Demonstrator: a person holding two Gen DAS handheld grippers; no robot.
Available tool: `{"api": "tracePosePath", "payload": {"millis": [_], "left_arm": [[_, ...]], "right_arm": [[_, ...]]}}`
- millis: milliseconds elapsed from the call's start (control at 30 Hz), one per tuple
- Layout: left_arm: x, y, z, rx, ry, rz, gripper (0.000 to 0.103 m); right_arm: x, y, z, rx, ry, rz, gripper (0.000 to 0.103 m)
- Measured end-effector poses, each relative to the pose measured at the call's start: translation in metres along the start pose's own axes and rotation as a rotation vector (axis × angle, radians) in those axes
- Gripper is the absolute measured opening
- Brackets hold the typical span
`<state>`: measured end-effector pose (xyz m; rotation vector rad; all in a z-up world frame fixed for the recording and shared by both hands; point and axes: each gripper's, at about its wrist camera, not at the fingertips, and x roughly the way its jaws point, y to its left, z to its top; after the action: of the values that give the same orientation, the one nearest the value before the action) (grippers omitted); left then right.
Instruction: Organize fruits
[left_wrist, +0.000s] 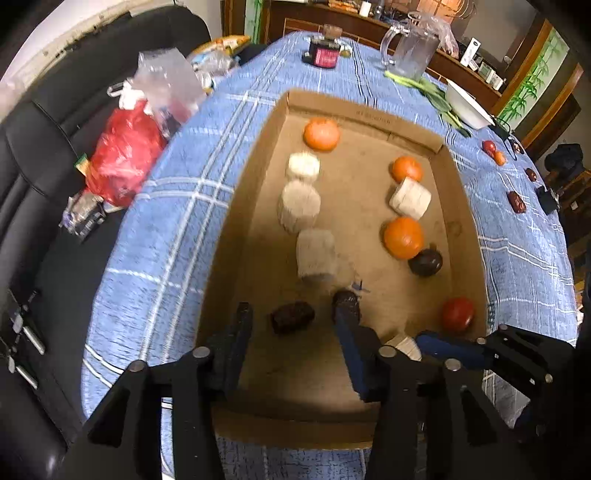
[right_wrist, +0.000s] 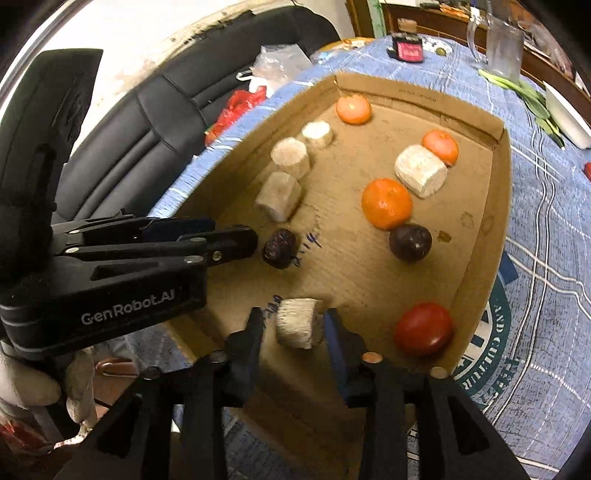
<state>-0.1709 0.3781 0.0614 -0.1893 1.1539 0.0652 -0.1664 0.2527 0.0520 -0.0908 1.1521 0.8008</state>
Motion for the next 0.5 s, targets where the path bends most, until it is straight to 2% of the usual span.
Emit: {"api": "tracePosePath", "payload": {"millis": [133,200,300,500], "left_arm": [[-0.020,-0.010,0.009,0.011,-0.062,0.092,0.051],[-0.029,-0.015,0.012,0.021,-0.097,0.144,0.056],[-0.047,-0.031,0.018,0.055,-0.163,0.224,0.059],[-0.067,-0.064,0.022,0.144,-0.244,0.307,0.062]], "right_arm": [[-0.017,0.007,0.000,-0.052,-0.056,0.003,0.055],[-0.025,0.007,-0.001,-0.068,-0.079,-0.006,0.055],[-0.035,0.000,-0.003,-0.056,-0.097,-0.013,0.056],[-0.053,-0.027,-0.009,0.006,-0.127,-0.032,0.056]]}}
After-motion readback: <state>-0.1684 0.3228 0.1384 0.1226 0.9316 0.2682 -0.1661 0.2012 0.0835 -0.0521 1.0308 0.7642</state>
